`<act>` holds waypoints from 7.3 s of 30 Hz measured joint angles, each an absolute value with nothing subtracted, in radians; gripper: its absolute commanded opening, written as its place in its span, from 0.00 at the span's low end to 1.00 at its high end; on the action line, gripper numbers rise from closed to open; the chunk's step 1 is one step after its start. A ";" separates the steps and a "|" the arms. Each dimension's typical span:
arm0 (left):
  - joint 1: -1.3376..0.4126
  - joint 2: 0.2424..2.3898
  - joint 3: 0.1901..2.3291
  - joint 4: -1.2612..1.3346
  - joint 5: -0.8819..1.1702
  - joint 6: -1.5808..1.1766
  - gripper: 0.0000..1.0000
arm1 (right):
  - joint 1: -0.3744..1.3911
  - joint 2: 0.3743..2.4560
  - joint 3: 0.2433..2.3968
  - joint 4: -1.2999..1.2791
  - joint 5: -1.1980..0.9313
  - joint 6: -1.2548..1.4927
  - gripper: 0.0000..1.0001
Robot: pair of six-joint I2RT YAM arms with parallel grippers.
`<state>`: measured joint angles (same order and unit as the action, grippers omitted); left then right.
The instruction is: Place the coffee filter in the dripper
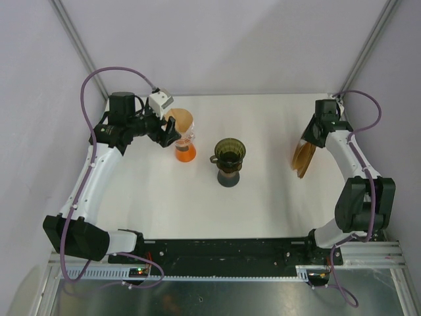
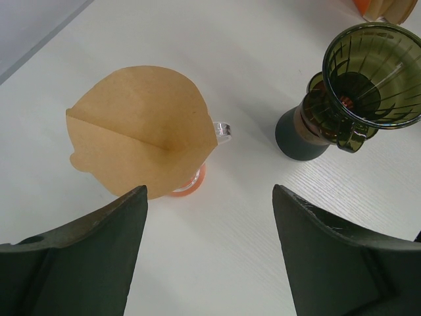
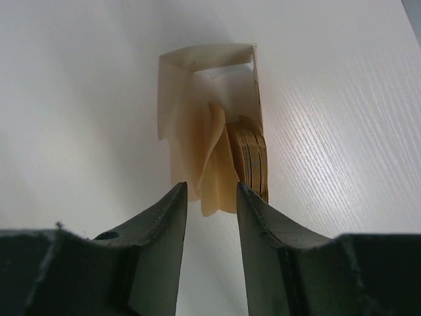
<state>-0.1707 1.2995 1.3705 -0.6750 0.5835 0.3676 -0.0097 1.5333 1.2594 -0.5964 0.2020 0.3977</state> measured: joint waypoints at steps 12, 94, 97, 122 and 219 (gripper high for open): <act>-0.171 1.299 1.370 -0.675 0.583 0.368 0.81 | -0.007 1.596 1.257 -0.559 0.194 0.419 0.34; -1.131 1.760 2.045 -0.477 -0.424 0.698 0.57 | 0.408 0.989 1.223 -0.115 0.016 0.932 0.00; -1.131 1.760 2.020 -0.438 -0.445 0.736 0.50 | 0.415 0.989 1.216 -0.106 0.016 0.936 0.00; -0.993 1.737 1.908 -0.460 -0.249 0.503 0.00 | 0.466 0.989 1.191 -0.101 0.067 0.670 0.39; -0.531 1.357 1.671 -0.677 0.397 -0.060 0.88 | 0.678 1.538 1.881 -1.008 0.051 0.271 0.00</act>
